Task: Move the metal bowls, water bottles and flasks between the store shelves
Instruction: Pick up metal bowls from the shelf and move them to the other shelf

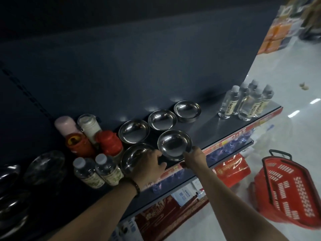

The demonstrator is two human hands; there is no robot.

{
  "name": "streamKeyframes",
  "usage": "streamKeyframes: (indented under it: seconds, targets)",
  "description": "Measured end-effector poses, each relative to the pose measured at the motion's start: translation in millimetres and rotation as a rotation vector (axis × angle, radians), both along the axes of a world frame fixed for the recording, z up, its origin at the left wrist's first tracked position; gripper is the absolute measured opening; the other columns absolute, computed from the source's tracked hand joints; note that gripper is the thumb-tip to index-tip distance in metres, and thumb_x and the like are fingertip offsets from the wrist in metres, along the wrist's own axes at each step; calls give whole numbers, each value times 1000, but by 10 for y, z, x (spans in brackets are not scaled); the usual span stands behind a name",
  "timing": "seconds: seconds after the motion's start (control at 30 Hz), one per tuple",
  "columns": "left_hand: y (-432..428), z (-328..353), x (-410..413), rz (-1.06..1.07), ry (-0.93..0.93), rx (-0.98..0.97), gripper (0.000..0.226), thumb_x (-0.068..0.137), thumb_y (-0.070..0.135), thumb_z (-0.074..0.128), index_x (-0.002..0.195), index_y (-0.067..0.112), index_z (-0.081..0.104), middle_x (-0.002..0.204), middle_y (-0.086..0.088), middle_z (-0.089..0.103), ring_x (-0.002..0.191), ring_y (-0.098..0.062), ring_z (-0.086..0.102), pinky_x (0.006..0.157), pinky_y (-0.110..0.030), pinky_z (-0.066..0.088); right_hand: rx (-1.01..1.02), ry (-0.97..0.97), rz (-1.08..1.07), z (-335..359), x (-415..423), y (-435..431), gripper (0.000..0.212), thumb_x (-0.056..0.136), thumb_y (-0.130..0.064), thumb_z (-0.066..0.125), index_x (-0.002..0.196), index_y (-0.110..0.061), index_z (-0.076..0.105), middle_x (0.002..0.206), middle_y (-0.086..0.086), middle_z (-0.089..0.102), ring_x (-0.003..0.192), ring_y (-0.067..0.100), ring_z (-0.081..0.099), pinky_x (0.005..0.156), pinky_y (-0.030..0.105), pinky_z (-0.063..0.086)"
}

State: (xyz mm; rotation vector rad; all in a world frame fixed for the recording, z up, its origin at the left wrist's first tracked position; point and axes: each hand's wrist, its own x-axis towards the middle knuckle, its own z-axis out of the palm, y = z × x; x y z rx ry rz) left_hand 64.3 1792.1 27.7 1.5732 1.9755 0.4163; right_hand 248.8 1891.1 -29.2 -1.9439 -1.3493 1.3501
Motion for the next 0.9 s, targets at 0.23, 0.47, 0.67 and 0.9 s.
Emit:
streamKeyframes:
  seconds: [0.23, 0.47, 0.67, 0.9]
  targets:
    - [7, 7, -36, 109, -171, -2, 50, 101, 36, 72, 145, 19, 56, 114, 13, 63, 94, 3, 58, 68, -11, 41, 59, 152, -147, 156, 36, -224, 49, 97, -8, 71, 143, -11, 53, 100, 18, 74, 64, 21, 79, 55, 27, 62]
    - [-162, 87, -162, 256, -390, 180, 51, 98, 49, 70, 141, 31, 51, 118, 9, 73, 100, -11, 76, 80, -38, 66, 251, 239, -97, 692, -16, -807, 51, 97, -27, 75, 144, -26, 55, 88, 5, 80, 68, 19, 80, 76, 45, 67]
    - [-657, 390, -616, 312, -535, 354, 27, 96, 25, 76, 116, 39, 65, 104, 10, 77, 93, -13, 80, 82, -47, 68, 407, 208, -53, 1101, -370, -1287, 28, 95, -37, 72, 122, -39, 65, 107, -10, 76, 87, 14, 78, 83, 45, 65]
    - [-1540, 953, -1493, 479, -551, 530, 25, 91, 15, 81, 98, 38, 76, 96, 21, 77, 88, -11, 78, 86, -50, 66, 586, 160, 128, 1575, -1288, -1876, 30, 100, -29, 64, 127, -42, 66, 114, -18, 73, 109, 11, 68, 99, 47, 56]
